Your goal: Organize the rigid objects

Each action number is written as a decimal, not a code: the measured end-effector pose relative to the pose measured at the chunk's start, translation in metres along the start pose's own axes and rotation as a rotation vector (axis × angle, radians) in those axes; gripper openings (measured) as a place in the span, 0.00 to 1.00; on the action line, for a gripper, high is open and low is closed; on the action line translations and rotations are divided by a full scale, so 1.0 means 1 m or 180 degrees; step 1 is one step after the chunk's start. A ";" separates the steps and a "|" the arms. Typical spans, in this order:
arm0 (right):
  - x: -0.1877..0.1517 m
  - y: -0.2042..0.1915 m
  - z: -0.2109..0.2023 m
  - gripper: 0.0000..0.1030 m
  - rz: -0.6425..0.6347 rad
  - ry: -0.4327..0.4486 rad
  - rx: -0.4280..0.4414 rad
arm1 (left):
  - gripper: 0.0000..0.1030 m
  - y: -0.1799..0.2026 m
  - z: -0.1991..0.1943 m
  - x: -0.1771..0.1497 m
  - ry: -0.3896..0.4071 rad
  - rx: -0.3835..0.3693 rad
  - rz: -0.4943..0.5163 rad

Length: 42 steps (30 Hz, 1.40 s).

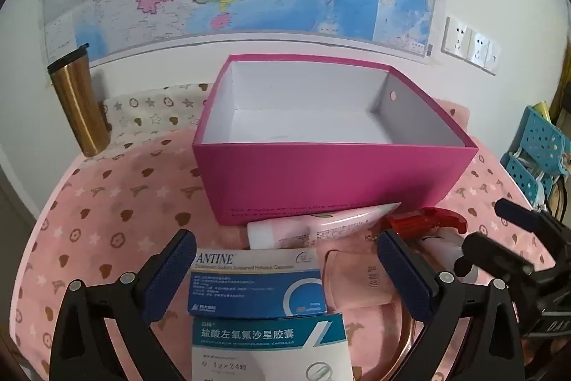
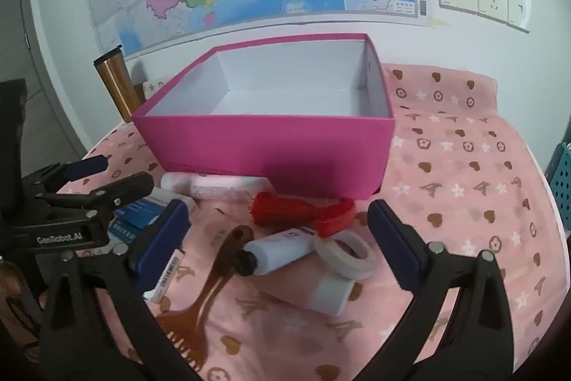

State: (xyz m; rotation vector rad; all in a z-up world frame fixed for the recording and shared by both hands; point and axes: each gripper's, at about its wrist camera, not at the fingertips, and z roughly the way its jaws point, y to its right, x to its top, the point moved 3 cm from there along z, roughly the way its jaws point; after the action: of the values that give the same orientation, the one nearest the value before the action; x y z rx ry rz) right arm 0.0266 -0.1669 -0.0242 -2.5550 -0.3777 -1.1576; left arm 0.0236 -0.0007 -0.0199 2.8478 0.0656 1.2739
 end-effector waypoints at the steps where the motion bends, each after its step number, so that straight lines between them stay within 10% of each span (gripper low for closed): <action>1: 0.000 -0.001 0.000 0.98 -0.0002 0.0007 0.0011 | 1.00 0.001 0.001 0.001 0.0009 -0.0006 -0.0005; 42: -0.010 -0.029 0.010 0.98 0.0114 0.0002 0.0205 | 1.00 -0.005 -0.008 -0.007 0.0084 -0.0057 -0.0051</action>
State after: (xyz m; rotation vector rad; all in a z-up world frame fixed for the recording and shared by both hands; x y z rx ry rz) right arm 0.0165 -0.1380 -0.0328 -2.4958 -0.3617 -1.1155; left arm 0.0124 0.0042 -0.0201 2.8099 0.0770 1.3025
